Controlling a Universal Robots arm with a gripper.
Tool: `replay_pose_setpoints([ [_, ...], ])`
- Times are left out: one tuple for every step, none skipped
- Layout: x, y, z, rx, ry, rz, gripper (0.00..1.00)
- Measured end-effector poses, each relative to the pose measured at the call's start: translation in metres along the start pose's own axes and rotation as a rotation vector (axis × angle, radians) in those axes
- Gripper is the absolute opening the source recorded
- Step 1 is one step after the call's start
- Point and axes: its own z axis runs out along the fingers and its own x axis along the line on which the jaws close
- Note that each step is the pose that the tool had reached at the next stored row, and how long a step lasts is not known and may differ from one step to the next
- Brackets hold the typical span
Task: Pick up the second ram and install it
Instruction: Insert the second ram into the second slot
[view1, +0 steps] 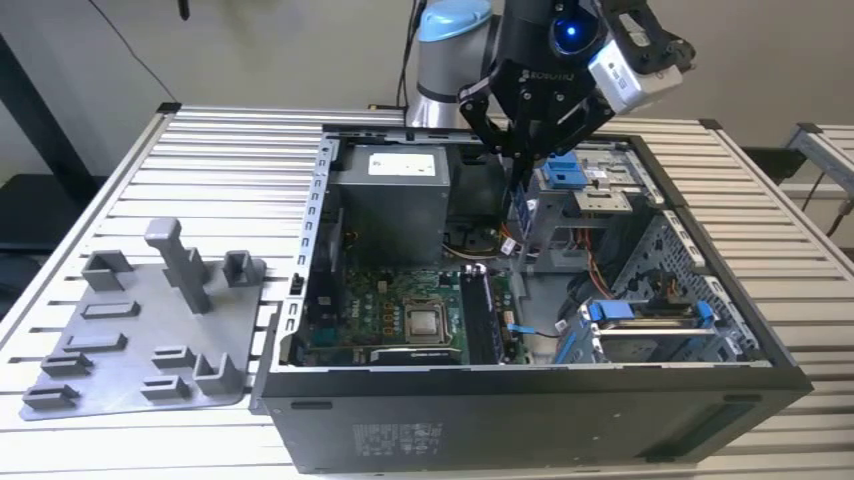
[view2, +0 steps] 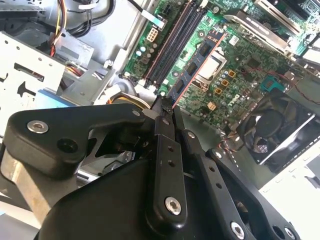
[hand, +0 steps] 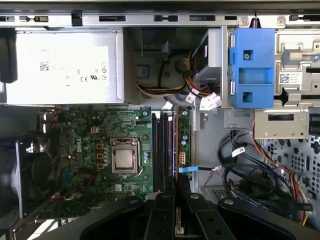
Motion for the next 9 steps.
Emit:
replay_pose_setpoints([
  [0.0, 0.0, 0.0001, 0.0, 0.0, 0.0, 0.14],
  [0.0, 0.0, 0.0002, -0.0001, 0.0, 0.0, 0.14],
  [0.0, 0.0001, 0.0005, 0.0, -0.0001, 0.0, 0.14],
  [0.0, 0.0001, 0.001, 0.0034, -0.0003, 0.0, 0.14],
  [0.0, 0.0001, 0.0018, 0.0089, -0.0004, 0.0, 0.14],
  [0.0, 0.0, 0.0028, 0.0132, -0.0006, 0.0, 0.14],
  [0.0, 0.0, 0.0039, 0.017, -0.0007, 0.0, 0.14],
  [-0.0001, 0.0001, 0.005, 0.0207, -0.0009, -0.001, 0.14],
  [-0.0002, 0.0001, 0.0063, 0.0237, -0.0009, -0.001, 0.14],
])
